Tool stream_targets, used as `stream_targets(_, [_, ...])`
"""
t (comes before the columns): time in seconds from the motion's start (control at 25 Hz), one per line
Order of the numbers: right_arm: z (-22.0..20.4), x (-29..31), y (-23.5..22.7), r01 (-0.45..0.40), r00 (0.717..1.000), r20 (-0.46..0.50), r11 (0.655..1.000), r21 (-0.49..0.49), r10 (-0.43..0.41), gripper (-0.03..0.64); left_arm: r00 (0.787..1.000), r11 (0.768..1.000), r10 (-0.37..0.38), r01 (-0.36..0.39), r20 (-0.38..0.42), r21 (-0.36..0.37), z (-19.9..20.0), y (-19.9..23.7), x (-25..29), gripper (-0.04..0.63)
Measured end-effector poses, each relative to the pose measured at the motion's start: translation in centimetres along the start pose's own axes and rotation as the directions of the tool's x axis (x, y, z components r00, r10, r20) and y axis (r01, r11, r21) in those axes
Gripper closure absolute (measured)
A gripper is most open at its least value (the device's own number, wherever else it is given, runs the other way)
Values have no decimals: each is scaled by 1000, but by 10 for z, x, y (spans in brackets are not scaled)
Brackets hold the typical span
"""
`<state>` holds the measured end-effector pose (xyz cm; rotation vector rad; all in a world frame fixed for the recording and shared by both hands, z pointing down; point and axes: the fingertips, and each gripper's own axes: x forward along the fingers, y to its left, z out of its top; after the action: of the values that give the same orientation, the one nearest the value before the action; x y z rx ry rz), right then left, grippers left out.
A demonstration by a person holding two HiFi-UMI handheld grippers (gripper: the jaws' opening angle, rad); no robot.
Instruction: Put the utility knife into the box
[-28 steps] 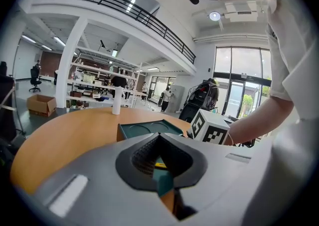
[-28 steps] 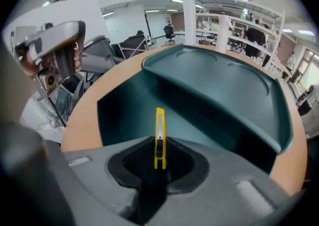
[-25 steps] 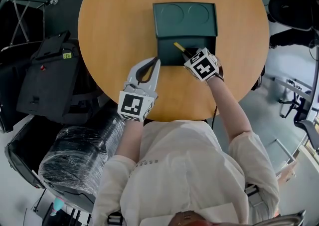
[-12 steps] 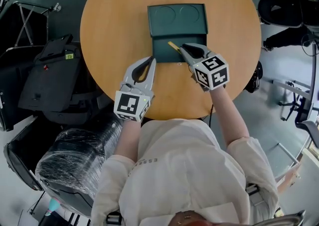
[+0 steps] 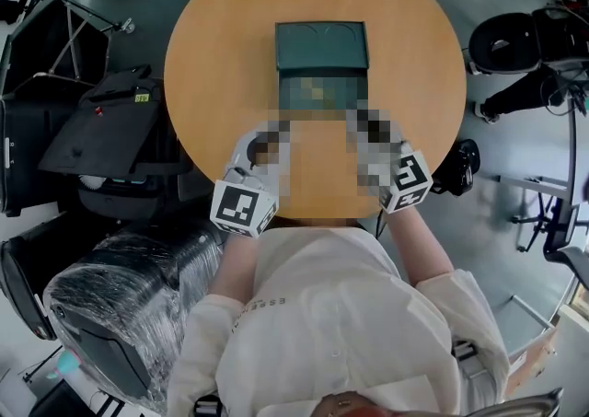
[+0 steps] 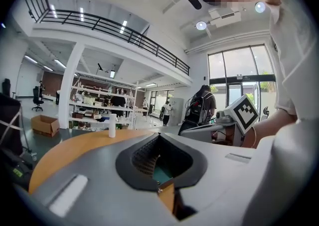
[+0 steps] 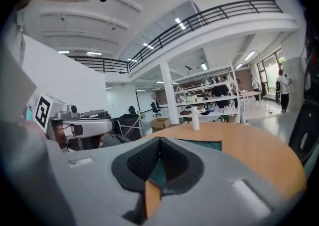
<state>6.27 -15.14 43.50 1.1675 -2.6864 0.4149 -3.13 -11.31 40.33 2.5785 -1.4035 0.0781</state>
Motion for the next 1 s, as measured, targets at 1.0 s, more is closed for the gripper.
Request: stream_targets(1.0, [-37, -133, 162, 147, 989, 63, 967, -209, -136, 624, 998, 998, -47, 46, 33, 38, -29, -73, -209, 580])
